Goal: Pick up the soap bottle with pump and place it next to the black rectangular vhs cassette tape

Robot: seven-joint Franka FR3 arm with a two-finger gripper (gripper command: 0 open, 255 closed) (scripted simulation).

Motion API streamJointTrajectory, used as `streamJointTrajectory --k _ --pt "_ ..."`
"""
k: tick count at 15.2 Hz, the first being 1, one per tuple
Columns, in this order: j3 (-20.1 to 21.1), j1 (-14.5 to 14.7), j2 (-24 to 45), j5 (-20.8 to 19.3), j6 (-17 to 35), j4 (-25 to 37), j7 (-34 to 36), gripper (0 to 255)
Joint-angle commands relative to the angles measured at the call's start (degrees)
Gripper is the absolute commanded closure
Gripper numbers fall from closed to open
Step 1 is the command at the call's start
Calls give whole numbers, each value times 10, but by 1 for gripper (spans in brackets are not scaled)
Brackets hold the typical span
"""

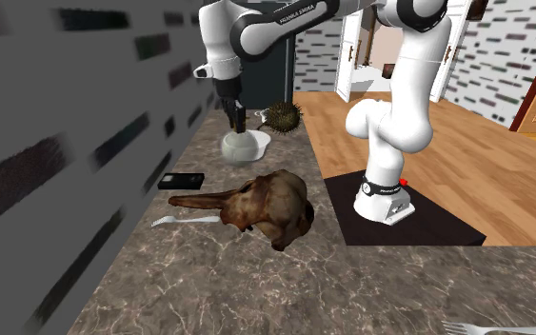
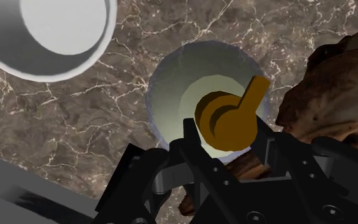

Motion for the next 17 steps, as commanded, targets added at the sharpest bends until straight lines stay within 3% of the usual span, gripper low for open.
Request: streamJointTrajectory --k 1,14,17 --pt "0 0 3 0 16 -12 2 255" --pt "-2 -2 36 -2 114 -78 10 255" --pt "-2 -2 38 -2 117 -80 10 255"
